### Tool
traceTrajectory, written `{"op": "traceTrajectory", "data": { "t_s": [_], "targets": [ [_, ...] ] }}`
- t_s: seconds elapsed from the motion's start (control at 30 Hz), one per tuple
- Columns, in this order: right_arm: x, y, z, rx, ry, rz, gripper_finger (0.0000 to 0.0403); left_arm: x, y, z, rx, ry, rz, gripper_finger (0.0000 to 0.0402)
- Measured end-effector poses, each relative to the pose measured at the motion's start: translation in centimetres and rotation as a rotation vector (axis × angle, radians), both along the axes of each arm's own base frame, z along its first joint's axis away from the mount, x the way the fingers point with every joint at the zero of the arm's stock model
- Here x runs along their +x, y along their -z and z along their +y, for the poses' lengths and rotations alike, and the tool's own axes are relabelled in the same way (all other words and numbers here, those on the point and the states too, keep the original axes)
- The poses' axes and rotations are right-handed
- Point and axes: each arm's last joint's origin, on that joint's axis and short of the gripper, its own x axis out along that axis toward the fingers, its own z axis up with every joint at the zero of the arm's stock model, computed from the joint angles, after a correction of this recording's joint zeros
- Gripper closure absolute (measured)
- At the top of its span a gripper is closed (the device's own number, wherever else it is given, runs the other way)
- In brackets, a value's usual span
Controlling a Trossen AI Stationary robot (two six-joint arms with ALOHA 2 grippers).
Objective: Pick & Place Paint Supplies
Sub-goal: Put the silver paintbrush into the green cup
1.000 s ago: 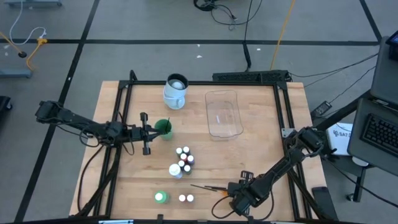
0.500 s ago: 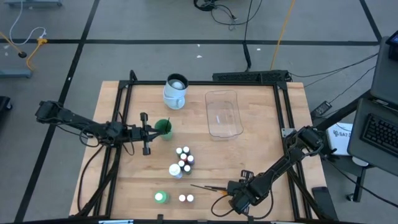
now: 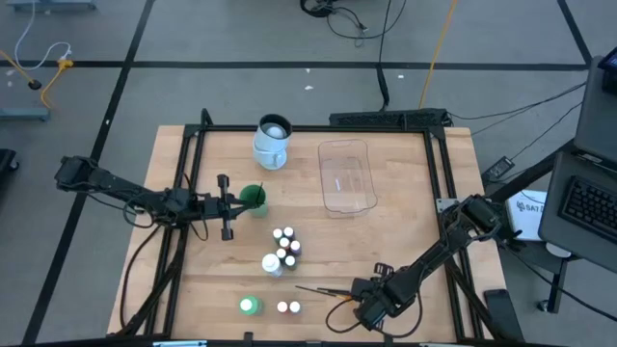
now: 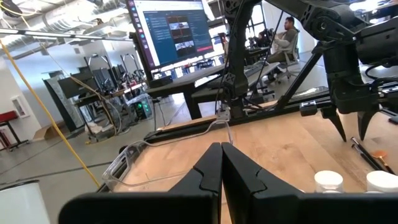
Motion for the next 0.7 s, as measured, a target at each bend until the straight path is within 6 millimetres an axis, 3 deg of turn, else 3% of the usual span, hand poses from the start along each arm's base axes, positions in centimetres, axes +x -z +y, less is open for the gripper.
{"op": "traceTrajectory", "data": {
  "t_s": [0.43,0.7],
  "targets": [
    [0.1,0.0,0.06,0.014,-0.007,-0.002,0.0281,0.0,0.01,0.0,-0.002,0.0,0.001,0.0392],
    [0.22,0.0,-0.3,0.049,-0.003,0.042,0.0374,0.0,0.02,0.0,-0.002,0.0,0.002,0.0392]
  ]
}}
